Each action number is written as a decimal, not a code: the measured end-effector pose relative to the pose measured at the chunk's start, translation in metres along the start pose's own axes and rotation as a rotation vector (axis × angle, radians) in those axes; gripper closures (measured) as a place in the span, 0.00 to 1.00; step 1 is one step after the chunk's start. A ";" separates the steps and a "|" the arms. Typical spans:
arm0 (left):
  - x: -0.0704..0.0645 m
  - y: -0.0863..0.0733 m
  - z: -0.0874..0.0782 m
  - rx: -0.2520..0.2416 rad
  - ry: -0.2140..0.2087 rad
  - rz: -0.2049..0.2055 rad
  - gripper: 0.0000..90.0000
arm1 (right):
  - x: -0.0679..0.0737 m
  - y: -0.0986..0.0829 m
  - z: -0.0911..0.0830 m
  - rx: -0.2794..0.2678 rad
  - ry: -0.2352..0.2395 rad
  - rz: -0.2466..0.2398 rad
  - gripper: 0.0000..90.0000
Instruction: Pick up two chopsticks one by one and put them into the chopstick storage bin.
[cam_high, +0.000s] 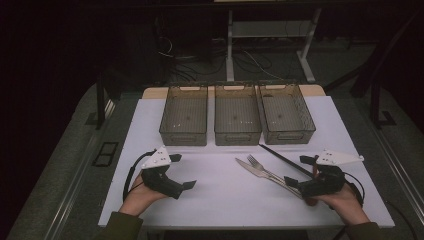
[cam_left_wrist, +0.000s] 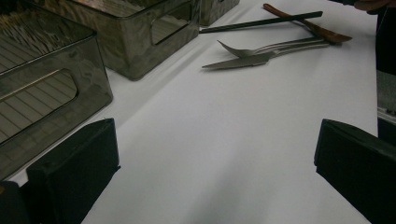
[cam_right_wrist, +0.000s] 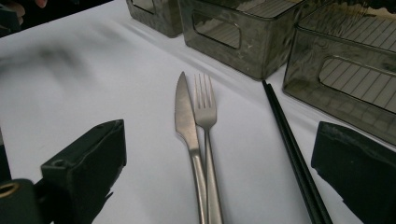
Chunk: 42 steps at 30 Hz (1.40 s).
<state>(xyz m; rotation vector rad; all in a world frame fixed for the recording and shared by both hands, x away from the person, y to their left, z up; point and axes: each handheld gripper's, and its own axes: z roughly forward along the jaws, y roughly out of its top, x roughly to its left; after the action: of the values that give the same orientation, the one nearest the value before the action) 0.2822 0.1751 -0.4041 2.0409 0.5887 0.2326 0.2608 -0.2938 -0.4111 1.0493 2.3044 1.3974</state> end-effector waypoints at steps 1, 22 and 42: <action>0.000 0.000 0.000 -0.002 0.004 -0.001 0.00 | -0.001 0.000 0.000 0.001 0.001 0.002 0.03; -0.005 -0.006 0.000 -0.013 -0.001 -0.021 0.00 | -0.014 0.008 -0.009 0.026 -0.025 -0.001 0.03; -0.005 -0.006 0.001 -0.021 -0.013 -0.018 0.00 | -0.044 0.008 -0.007 0.104 -0.040 -0.014 0.06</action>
<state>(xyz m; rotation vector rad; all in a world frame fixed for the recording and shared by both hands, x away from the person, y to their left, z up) 0.2760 0.1744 -0.4092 2.0144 0.5948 0.2140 0.2922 -0.3263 -0.4075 1.0779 2.3727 1.2518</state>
